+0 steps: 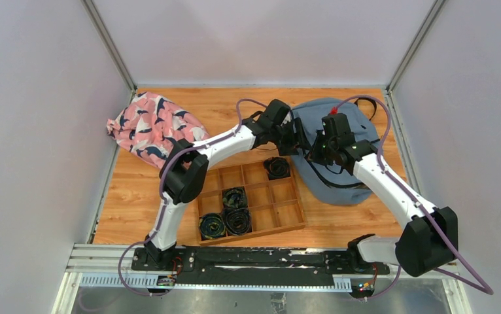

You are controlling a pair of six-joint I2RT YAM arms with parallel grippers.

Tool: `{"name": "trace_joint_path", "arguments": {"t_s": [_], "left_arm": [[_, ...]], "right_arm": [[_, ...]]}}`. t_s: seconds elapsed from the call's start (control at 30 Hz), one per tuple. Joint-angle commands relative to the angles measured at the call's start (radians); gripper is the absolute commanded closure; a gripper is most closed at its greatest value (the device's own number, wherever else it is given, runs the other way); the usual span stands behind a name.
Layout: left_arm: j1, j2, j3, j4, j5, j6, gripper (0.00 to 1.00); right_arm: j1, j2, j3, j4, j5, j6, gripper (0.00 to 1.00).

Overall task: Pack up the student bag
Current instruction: Zip the student bag at the center of the board.

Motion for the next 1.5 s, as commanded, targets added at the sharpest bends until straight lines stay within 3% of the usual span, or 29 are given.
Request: {"name": "trace_joint_path", "arguments": {"t_s": [0.0,0.5,0.8,1.27,1.47], "left_arm": [[-0.001,0.026,0.037,0.026,0.004,-0.021,0.34],[-0.001,0.063,0.064,0.059,0.009,-0.055,0.62],[0.011,0.097,0.102,0.058,0.021,-0.051,1.00],[0.132,0.071,0.079,0.061,0.017,-0.019,1.00],[0.195,0.103,0.150,0.013,0.034,0.039,1.00]], "right_arm": [[0.015,-0.037,0.028,0.018,-0.006,-0.012,1.00],[0.018,-0.051,0.019,0.023,-0.020,-0.012,1.00],[0.016,-0.083,-0.010,-0.015,0.025,-0.023,1.00],[-0.013,-0.174,-0.125,-0.059,0.108,-0.006,1.00],[-0.015,-0.207,-0.130,-0.119,0.128,-0.007,1.00]]}}
